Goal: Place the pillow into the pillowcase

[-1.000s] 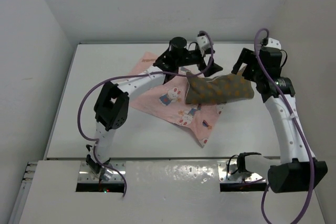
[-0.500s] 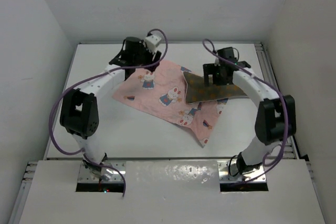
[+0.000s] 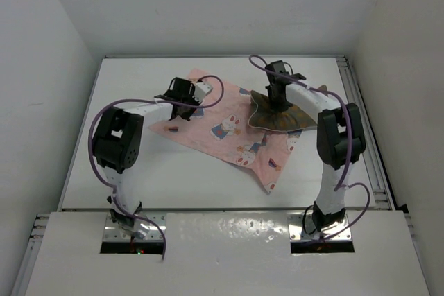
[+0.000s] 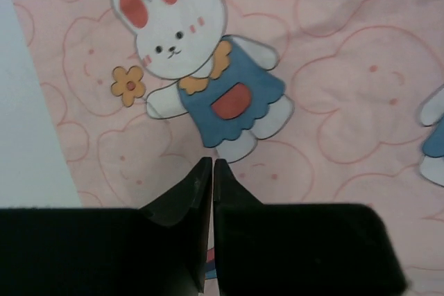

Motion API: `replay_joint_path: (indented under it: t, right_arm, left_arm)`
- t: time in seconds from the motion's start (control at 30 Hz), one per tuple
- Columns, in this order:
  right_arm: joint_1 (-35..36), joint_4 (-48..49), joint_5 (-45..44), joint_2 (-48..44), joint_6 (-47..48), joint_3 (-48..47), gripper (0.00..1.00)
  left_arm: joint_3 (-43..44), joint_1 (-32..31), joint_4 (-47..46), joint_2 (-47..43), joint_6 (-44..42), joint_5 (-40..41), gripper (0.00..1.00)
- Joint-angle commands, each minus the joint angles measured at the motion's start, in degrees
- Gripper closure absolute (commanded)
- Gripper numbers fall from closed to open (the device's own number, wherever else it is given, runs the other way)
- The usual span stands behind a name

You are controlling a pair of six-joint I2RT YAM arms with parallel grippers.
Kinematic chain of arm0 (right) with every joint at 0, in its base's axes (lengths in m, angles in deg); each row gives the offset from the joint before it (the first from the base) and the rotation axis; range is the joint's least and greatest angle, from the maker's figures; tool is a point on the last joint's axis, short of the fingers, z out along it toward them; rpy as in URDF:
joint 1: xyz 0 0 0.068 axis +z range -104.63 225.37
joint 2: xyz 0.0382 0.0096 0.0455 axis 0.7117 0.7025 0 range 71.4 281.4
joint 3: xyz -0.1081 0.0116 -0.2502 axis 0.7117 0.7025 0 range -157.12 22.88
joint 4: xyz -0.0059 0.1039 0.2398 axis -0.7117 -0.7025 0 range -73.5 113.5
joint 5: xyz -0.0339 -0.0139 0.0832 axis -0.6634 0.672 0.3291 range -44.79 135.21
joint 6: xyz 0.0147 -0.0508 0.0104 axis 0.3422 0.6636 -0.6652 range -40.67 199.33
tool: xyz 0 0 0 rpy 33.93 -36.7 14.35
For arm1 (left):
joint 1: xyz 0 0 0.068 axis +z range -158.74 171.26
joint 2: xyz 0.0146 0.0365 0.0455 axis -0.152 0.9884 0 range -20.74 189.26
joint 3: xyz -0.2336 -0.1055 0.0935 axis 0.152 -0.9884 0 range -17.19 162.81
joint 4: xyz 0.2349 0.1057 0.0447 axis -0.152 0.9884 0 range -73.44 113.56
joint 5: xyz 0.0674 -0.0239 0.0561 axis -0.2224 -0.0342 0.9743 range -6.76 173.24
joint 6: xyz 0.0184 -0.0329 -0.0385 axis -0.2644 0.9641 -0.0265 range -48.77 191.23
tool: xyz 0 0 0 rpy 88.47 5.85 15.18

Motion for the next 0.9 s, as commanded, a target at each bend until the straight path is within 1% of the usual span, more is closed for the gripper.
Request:
replay_joint_path:
  t: [0.0, 0.03, 0.1, 0.13, 0.17, 0.2, 0.23, 0.37, 0.43, 0.47, 0.5, 0.53, 0.57, 0.6, 0.63, 0.67, 0.7, 0.73, 0.83, 0.87]
  right_arm:
    - [-2.4, -0.3, -4.1, -7.3, -2.4, 1.3, 1.0]
    - [-2.8, -0.2, -4.2, -10.6, -2.6, 1.8, 1.0]
    - [-3.8, -0.3, -4.2, -14.2, -2.8, 3.9, 1.0]
    - [-4.1, -0.3, -4.4, -17.7, -2.7, 4.8, 1.0]
    - [-4.6, -0.3, -5.0, -19.5, -2.8, 6.9, 1.0]
    - [-4.7, -0.4, -5.4, -21.3, -3.2, 8.0, 1.0]
    - [-4.8, -0.4, -5.7, -25.0, -3.5, 10.3, 1.0]
    - [-6.0, -0.9, -6.1, -32.6, -5.3, 15.0, 1.0]
    - [-6.1, -1.8, -6.9, -35.0, -5.7, 16.1, 1.0]
    - [-6.2, -2.8, -8.2, -36.8, -5.9, 16.4, 1.0]
    - [-6.4, -3.2, -8.6, -37.6, -6.0, 16.8, 1.0]
    - [-6.7, -3.6, -9.0, -39.1, -5.9, 17.7, 1.0]
    - [-6.9, -4.0, -9.7, -39.6, -5.7, 18.0, 1.0]
    - [-7.1, -4.6, -10.4, -39.8, -5.7, 18.2, 1.0]
    - [-7.6, -5.8, -10.6, -40.1, -5.2, 18.3, 1.0]
    - [-7.8, -6.4, -10.9, -40.4, -5.1, 18.2, 1.0]
    - [-8.1, -7.0, -11.7, -40.5, -5.0, 18.2, 1.0]
    - [-8.3, -8.4, -12.1, -40.5, -4.7, 18.2, 1.0]
    - [-9.2, -9.4, -13.0, -40.9, -4.7, 18.4, 1.0]
    - [-9.5, -9.5, -12.8, -41.0, -4.7, 18.5, 1.0]
  left_arm:
    - [-1.0, 2.7, -3.9, 1.0, -0.2, 3.6, 1.0]
    - [-1.8, 3.0, -5.2, 1.1, -0.2, 6.6, 1.0]
    - [-4.0, 3.8, -6.7, 1.3, -1.2, 9.3, 1.0]
    - [-5.2, 4.2, -8.8, 1.3, -3.0, 11.1, 1.0]
    - [-5.8, 5.3, -9.7, 1.4, -3.8, 12.4, 1.0]
    - [-5.9, 6.0, -12.8, 1.6, -4.9, 13.5, 1.0]
    - [-5.5, 6.8, -13.5, 2.1, -5.4, 14.8, 1.0]
    - [-1.6, 9.9, -13.2, 4.3, -7.2, 15.6, 1.0]
    - [1.4, 9.5, -11.3, 4.0, -8.7, 13.8, 1.0]
    - [2.5, 8.3, -10.9, 3.4, -9.3, 12.3, 0.99]
    - [3.5, 7.6, -6.1, 2.1, -10.6, 7.7, 0.93]
    - [5.5, 6.3, -4.2, 1.5, -11.2, 5.2, 0.84]
    - [6.3, 5.9, -0.4, 1.1, -11.6, 2.6, 0.58]
    - [7.9, 5.6, 1.5, 0.8, -11.4, -2.4, 0.48]
    - [8.5, 5.4, 3.4, 0.8, -11.3, -4.2, 0.33]
    - [8.8, 5.5, 6.3, 0.9, -10.8, -6.4, 0.24]
    - [8.4, 5.6, 7.3, 0.8, -10.7, -10.0, 0.15]
    - [7.7, 5.6, 7.8, 0.8, -10.7, -11.1, 0.01]
    - [3.0, 4.7, 6.3, 1.0, -11.3, -11.0, 0.0]
    - [1.7, 4.3, 4.0, 1.1, -12.3, -10.3, 0.02]
